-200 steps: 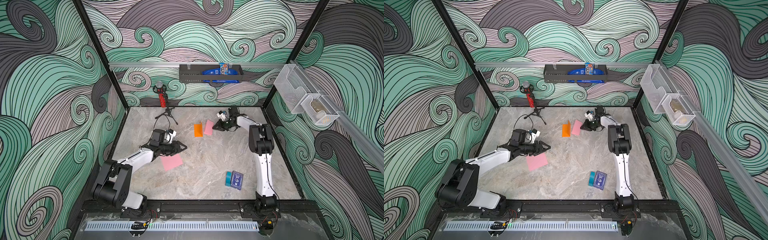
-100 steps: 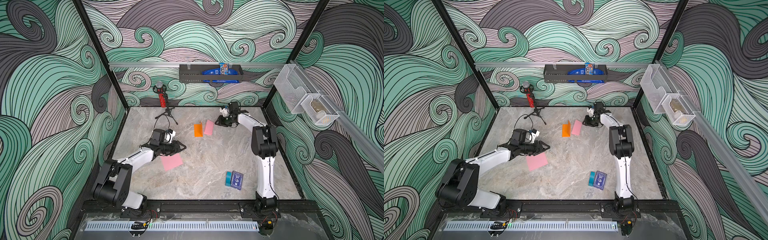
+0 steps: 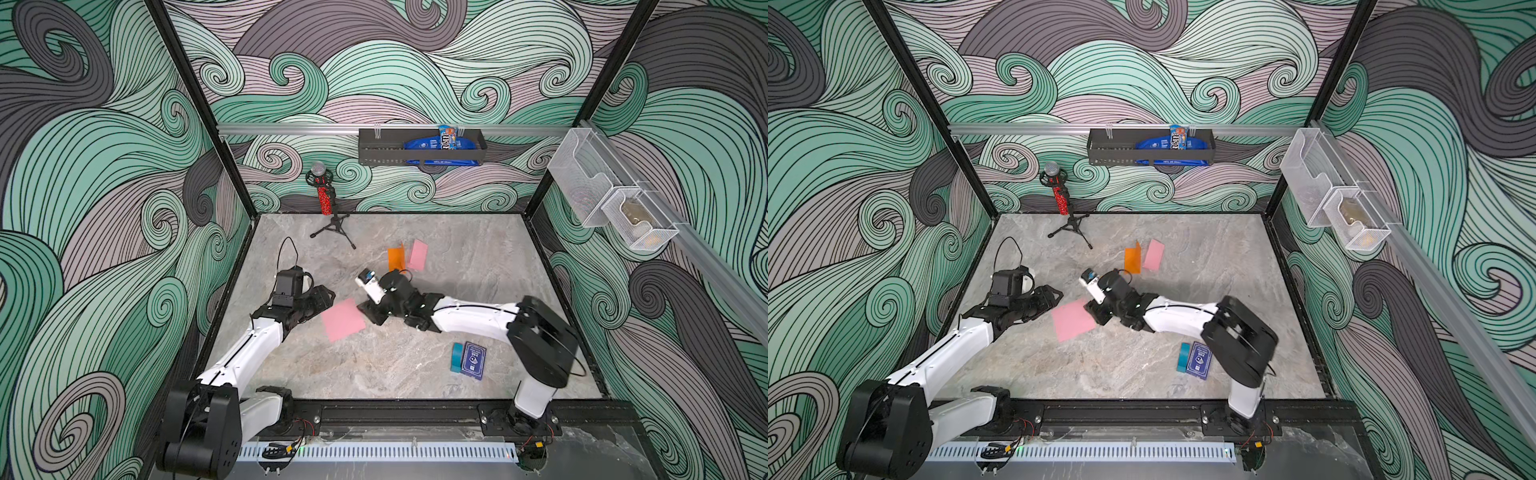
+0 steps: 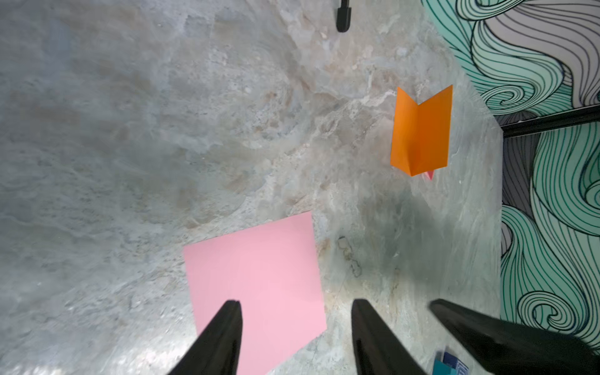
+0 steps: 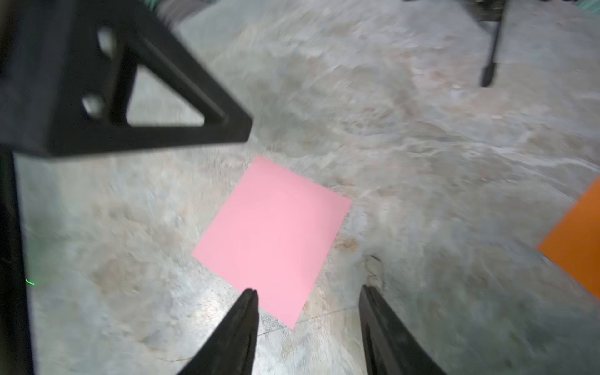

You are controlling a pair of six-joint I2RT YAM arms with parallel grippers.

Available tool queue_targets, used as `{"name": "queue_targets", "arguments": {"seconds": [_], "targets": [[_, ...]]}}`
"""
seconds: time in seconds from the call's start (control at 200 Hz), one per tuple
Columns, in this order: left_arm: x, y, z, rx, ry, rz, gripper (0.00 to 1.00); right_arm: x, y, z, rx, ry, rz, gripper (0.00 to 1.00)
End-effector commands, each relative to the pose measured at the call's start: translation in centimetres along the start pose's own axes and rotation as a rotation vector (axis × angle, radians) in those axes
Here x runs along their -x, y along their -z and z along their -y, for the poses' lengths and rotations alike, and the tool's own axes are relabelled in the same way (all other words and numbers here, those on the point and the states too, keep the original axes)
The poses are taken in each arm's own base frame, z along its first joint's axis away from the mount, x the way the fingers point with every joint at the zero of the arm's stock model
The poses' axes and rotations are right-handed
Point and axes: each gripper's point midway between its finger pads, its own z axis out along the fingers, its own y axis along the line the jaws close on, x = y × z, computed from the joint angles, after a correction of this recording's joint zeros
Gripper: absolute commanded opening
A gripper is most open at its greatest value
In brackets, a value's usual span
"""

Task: Fold the square paper along the opposite sides
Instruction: Move the paper at the center of the board.

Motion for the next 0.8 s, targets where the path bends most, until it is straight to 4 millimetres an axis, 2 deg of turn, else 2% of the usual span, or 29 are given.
{"name": "queue_targets", "arguments": {"seconds": [0.0,0.135,0.2,0.27,0.35,0.505,0.57,0.67,0.795], "targets": [[0.3,0.9,-1.3,0.020,0.084,0.030,0.55,2.1,-2.7,1.5,-0.131,0.064,0.061,0.56],[1.2,1.7,-1.3,0.019,0.086,0.069,0.55,2.6,-5.0,2.3,-0.189,0.075,0.055,0.56],[1.4,1.8,-1.1,0.012,0.082,0.075,0.55,1.9,-5.4,2.9,-0.230,0.077,0.037,0.56],[1.3,1.7,-1.1,0.012,0.080,0.068,0.55,0.0,-5.8,3.5,-0.266,0.084,-0.003,0.55],[0.8,1.3,-1.2,0.010,0.075,0.042,0.55,-3.2,-5.9,4.4,-0.316,0.072,-0.074,0.54],[-0.6,0.2,-1.0,-0.026,0.073,-0.041,0.53,-9.3,-3.8,5.8,-0.382,0.026,-0.181,0.52],[-1.0,-0.2,-1.0,-0.042,0.073,-0.056,0.52,-10.9,-2.9,6.4,-0.416,0.013,-0.207,0.52],[-1.3,-0.4,-0.8,-0.060,0.068,-0.065,0.52,-12.2,-1.0,7.5,-0.475,-0.012,-0.216,0.52],[-2.0,-0.7,-0.4,-0.070,0.050,-0.086,0.52,-12.5,1.1,8.3,-0.505,-0.075,-0.199,0.52]]}}
